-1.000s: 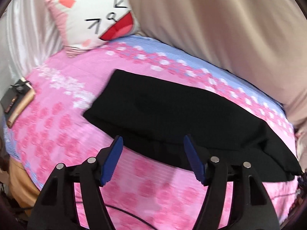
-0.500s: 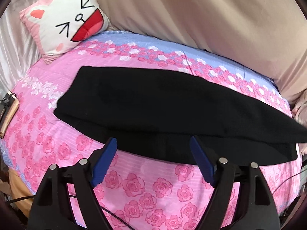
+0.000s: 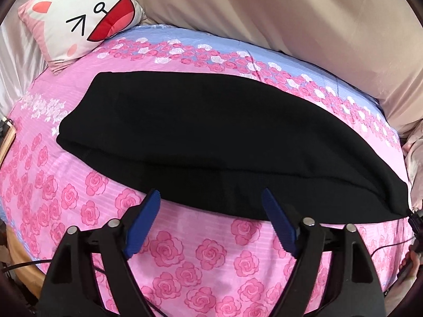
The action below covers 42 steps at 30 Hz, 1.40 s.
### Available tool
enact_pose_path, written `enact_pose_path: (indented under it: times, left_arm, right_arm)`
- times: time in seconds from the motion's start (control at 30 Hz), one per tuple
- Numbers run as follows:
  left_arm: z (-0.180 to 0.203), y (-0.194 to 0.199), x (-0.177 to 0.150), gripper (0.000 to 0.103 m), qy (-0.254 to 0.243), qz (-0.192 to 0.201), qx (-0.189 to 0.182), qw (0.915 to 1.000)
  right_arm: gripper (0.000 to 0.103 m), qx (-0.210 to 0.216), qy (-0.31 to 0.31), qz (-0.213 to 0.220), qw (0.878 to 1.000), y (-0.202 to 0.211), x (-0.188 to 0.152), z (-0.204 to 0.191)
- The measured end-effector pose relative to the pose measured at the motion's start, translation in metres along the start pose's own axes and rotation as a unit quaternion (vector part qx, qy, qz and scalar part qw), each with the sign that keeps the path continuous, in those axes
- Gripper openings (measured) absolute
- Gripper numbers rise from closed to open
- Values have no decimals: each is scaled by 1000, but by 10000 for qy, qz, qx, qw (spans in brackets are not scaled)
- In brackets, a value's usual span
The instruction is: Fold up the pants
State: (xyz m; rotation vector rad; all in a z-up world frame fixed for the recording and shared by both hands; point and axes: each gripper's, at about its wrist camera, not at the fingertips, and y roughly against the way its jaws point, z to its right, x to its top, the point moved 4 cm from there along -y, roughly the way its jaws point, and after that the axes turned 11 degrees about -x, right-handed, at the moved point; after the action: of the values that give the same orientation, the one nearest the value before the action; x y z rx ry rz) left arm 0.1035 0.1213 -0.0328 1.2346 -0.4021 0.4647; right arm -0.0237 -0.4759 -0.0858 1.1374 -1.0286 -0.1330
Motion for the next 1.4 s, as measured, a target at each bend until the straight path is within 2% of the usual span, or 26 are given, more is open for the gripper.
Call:
enact_pose_path:
  times: [0.13, 0.17, 0.2, 0.27, 0.37, 0.43, 0.5, 0.53, 0.63, 0.67, 0.73, 0.8, 0.87, 0.93, 1.0, 1.07, 1.2, 1.23, 1.3, 1.4]
  left_arm:
    - [-9, 1, -2, 85, 31, 24, 143, 9999]
    - [-11, 0, -2, 85, 73, 18, 158, 9998]
    - [-12, 0, -1, 85, 100, 12, 170, 9998]
    - [-14, -2, -1, 85, 149, 5, 189, 9997]
    - [-10, -3, 0, 85, 112, -4, 170, 9998]
    - [-5, -1, 1, 85, 40, 13, 166, 9999]
    - [-1, 1, 3, 85, -20, 37, 124, 9999]
    - [-1, 2, 3, 86, -22, 46, 107, 9999]
    - [-3, 0, 2, 88, 22, 61, 94, 9999]
    - [-7, -3, 2, 88, 81, 13, 102, 9999]
    - [-14, -6, 2, 88, 201, -76, 108, 9997]
    - [-27, -8, 4, 88, 369, -120, 155, 9991]
    - [-41, -9, 6, 91, 524, -102, 166, 9984]
    - [-52, -11, 9, 93, 701, -115, 62, 9975]
    - [-64, -18, 15, 93, 965, -149, -149, 9951]
    - [-76, -25, 19, 93, 1238, -199, -273, 9917]
    - [-100, -48, 28, 93, 1808, -356, -586, 9811]
    - [-104, -52, 28, 92, 1914, -396, -643, 9786]
    - [-105, -51, 34, 92, 1909, -241, -709, 9787]
    - [-105, -56, 38, 80, 1868, -285, -750, 9791]
  right_arm:
    - [55, -37, 108, -118, 9999, -23, 8, 0]
    - [49, 11, 141, -112, 9998, -24, 9, -2]
    - [33, 79, 160, -93, 9998, -25, 11, -3]
    - [12, 118, 231, -69, 9996, -19, 14, -6]
    - [10, 161, 383, 323, 9986, 12, 31, -12]
    - [10, 157, 384, 713, 9966, 41, 50, -6]
    - [11, 77, 321, 789, 9963, 48, 64, 6]
    - [11, -18, 292, 733, 9969, 42, 65, 11]
    - [16, -224, 347, 90, 9991, -10, 50, 17]
    - [16, -445, 428, -164, 9980, -30, 39, 17]
    - [20, -513, 307, 142, 9981, -18, 30, 16]
    - [41, -574, 270, 527, 9966, 15, 28, 7]
    - [46, -218, 572, 974, 9934, 54, 22, -19]
    - [46, 49, 978, 1114, 9889, 78, 12, -52]
    - [46, 519, 1533, 1212, 9793, 103, -9, -98]
    - [48, 907, 1938, 1188, 9696, 119, -32, -141]
    - [51, 1500, 2398, 995, 9540, 134, -71, -201]
    - [51, 1551, 2449, 995, 9519, 136, -77, -208]
    - [52, 1657, 2525, 932, 9487, 142, -89, -222]
    - [54, 1723, 2529, 868, 9481, 150, -99, -233]
